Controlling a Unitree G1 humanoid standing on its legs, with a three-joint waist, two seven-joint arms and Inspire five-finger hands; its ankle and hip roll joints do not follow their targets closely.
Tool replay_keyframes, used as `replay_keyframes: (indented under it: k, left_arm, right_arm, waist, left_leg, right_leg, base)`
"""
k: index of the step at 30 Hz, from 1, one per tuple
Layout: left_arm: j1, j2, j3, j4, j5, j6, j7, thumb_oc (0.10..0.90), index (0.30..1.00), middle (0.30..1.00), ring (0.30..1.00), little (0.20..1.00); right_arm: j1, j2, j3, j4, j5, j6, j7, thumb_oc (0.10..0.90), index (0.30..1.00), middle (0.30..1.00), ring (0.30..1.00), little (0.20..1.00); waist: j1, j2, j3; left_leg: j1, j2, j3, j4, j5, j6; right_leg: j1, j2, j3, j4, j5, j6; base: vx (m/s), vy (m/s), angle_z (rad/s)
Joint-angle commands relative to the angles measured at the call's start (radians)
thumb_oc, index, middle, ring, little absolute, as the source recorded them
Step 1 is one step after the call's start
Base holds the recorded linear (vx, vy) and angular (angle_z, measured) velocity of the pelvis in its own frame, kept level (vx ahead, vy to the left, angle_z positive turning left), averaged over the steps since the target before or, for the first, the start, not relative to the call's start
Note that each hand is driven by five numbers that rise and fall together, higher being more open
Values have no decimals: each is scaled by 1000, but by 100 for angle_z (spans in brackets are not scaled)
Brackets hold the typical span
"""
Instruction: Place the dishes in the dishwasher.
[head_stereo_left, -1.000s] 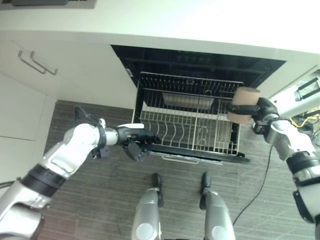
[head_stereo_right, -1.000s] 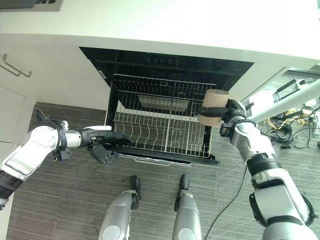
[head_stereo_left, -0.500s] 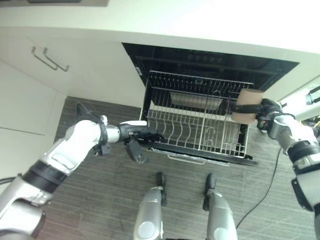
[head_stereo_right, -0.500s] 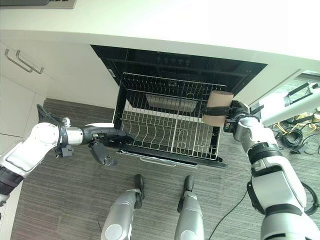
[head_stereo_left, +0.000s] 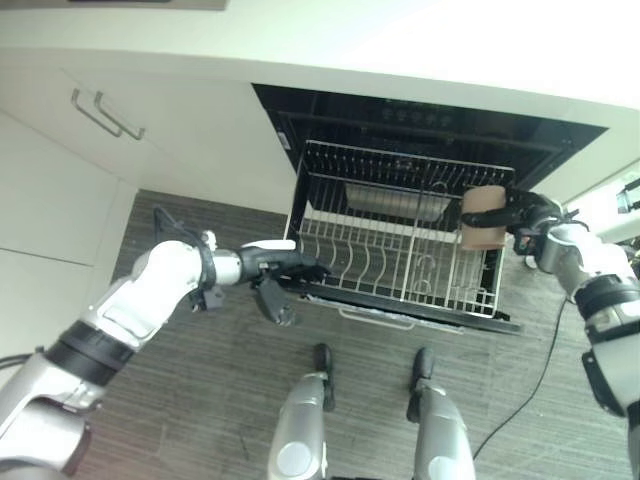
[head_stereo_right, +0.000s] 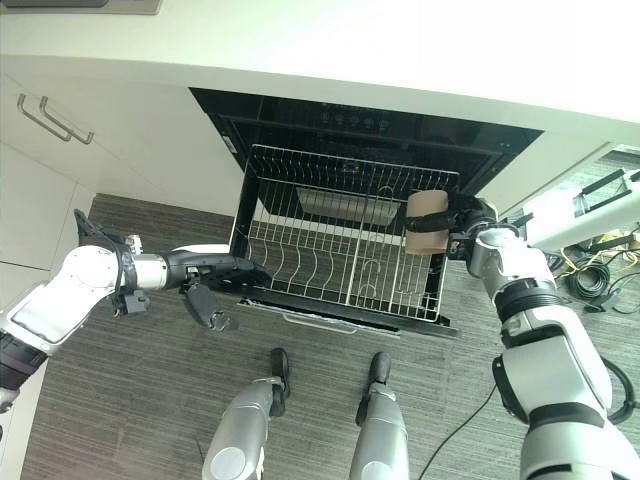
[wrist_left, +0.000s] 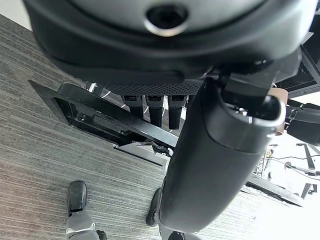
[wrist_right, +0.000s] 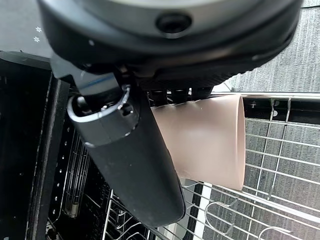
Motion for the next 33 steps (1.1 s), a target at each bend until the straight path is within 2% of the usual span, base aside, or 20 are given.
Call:
replay_keyframes:
  k: [1,7,9,18,25,33]
  left_arm:
    - [55,6,-10,-72,-41,-25,-15,800,900,900,900,900]
    - [90,17,18,-94,-45,-25,3,800,900,900,900,900]
    - [120,24,39,-108,-41,-27,9,800,900,900,900,900]
    - [173,31,109,-131,-53,-34,84,800,900,900,900,900]
    - [256,8,238,-162,-107,-100,254,800,900,900,900,900]
    - [394,-43,414,-199,-106,-200,438,800,900,900,900,900]
  right_arm:
    - [-81,-77,28,-17,-55,-31,-43,800,900,900,900,900]
    - [-81,-128,23,-96,-41,6,-77,800,900,900,900,900]
    - [-41,-160,-11,-158,-15,19,-65,800,900,900,900,900]
    - [141,-186,-148,-374,4,0,-92,800,900,900,900,900]
    - [388,-141,-320,-617,37,-16,-167,800,900,900,900,900]
    - [617,-36,-441,-850,9,-54,-220,800,900,900,900,900]
  waist:
    - [19,4,-69]
    - [9,-4,-72]
    - [2,-8,-75]
    - [-30,-24,-88]
    - [-59,-38,-101]
    - [-77,-55,-114]
  left_leg:
    - [8,41,-67,-22,-37,-74]
    - [8,44,-62,-22,-31,-73]
    - [16,44,-59,-22,-39,-72]
    - [19,51,-43,-22,-36,-66]
    - [33,60,-24,-22,-42,-60]
    - [52,67,-11,-22,-49,-55]
  right_leg:
    - [10,-88,-63,65,-83,79]
    - [8,-84,-60,65,-77,76]
    - [17,-83,-61,65,-83,78]
    - [14,-77,-55,65,-78,78]
    - [22,-65,-44,65,-86,74]
    - [36,-58,-37,65,-92,71]
  base:
    - [0,0,0]
    - [0,0,0]
    - [0,0,0]
    - [0,0,0]
    - [0,0,0]
    - [18,-3,-4]
